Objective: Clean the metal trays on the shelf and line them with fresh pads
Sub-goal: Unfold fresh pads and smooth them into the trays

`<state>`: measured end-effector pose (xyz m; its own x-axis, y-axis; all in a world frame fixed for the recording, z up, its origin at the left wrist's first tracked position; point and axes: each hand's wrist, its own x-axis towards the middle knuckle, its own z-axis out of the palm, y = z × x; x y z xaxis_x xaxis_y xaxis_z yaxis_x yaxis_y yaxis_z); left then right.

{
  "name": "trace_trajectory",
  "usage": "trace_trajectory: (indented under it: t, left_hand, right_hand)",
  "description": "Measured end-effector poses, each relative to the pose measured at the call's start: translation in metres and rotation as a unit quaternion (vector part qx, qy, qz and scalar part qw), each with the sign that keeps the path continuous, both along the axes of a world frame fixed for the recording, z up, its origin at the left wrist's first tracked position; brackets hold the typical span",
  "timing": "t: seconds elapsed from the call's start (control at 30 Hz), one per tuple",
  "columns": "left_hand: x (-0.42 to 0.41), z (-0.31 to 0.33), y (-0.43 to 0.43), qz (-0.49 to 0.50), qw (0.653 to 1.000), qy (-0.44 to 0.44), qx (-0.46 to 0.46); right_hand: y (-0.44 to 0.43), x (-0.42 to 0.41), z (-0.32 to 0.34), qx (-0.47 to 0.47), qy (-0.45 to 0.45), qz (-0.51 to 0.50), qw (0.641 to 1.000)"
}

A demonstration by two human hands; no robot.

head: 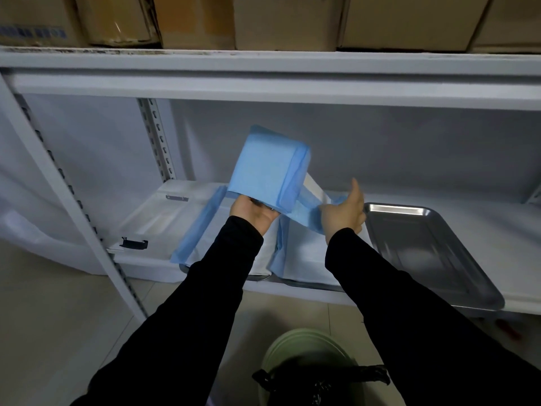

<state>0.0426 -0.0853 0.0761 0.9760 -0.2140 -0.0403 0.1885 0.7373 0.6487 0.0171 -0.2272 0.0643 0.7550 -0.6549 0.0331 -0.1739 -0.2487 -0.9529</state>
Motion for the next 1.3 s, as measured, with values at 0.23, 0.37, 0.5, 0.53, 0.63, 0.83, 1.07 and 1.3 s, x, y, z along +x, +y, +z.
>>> trace_trajectory:
  t: [0.23, 0.37, 0.5, 0.53, 0.63, 0.83, 1.07, 1.3]
  left_hand:
    - [-0.001, -0.002, -0.014, -0.022, 0.999, 0.0, -0.027]
    - [0.0, -0.004, -0.019, -0.015, 0.997, 0.046, -0.066]
    - [0.0, -0.003, -0.021, 0.011, 0.994, 0.063, -0.089]
    - [0.0, -0.002, -0.02, 0.012, 0.994, 0.066, -0.086]
    - [-0.003, 0.0, -0.018, 0.008, 0.997, 0.075, -0.02]
    - [0.006, 0.006, -0.004, 0.116, 0.973, 0.031, 0.198]
    - [0.009, -0.001, 0.005, 0.172, 0.875, -0.061, 0.448]
    - [-0.002, -0.007, -0.019, 0.191, 0.849, -0.041, 0.491]
  right_hand:
    - [0.005, -0.005, 0.006, 0.007, -0.044, 0.182, 0.982]
    - [0.009, 0.002, -0.005, 0.02, -0.017, 0.285, 0.958]
    - [0.008, -0.006, -0.007, -0.18, 0.069, 0.364, 0.911]
    - [0.007, -0.008, -0.008, -0.228, 0.093, 0.364, 0.898]
    - [0.006, -0.007, -0.019, -0.271, 0.118, 0.356, 0.886]
    - [-0.004, -0.006, -0.022, -0.25, 0.084, 0.313, 0.912]
    - [-0.014, -0.004, -0.011, -0.411, 0.081, 0.249, 0.873]
    - [-0.047, -0.019, -0.01, -0.523, 0.136, 0.171, 0.824]
